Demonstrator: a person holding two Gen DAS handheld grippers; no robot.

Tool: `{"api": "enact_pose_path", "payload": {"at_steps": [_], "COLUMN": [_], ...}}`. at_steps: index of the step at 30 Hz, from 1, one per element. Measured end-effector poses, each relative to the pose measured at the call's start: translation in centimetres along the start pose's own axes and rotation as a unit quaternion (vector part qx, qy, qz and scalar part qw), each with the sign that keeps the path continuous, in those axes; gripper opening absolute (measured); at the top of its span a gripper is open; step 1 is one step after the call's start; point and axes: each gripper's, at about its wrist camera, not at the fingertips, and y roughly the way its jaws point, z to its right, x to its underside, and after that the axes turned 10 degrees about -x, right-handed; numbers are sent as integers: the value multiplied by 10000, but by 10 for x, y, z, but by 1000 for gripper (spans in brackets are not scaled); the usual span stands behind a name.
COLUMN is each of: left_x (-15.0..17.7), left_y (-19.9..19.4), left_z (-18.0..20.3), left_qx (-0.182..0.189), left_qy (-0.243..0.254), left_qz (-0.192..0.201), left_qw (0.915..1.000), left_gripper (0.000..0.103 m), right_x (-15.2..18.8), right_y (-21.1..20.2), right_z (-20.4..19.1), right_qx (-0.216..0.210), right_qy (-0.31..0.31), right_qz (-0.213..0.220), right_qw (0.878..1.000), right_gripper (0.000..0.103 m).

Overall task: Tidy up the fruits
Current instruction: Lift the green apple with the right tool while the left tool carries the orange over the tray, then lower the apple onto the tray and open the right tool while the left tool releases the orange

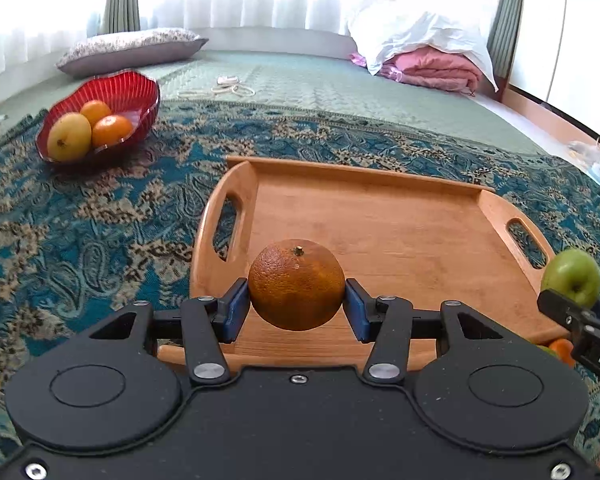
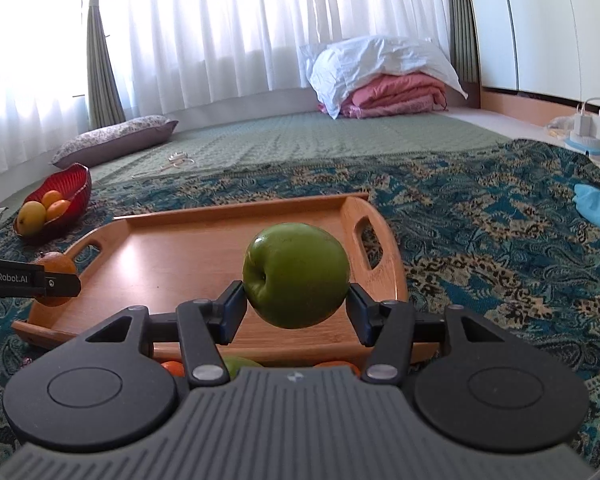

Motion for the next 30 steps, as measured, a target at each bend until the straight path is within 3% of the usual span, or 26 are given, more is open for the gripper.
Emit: {"api": "enact_pose_path", "payload": {"at_steps": [12,27,30], "left_x": [8,9,11], "left_y": [24,25,24], "left_z": [9,15,15], "left_qx": [-177,-250,-291], "left_qy": [262,435,431], "left_qz": [-179,-96,-80], "left_qw": [9993,9987,9986], "left_gripper": [48,50,54], "right_x": [5,7,7], "right_y": [20,14,13], "right_z": [5,-7,-5], "right_qx": [102,188,148], "right_qy": [69,-284,-199], "right_qz": [-393,-365,-386], "right_qw": [9992,9988,9989], "right_gripper": [57,57,58]}}
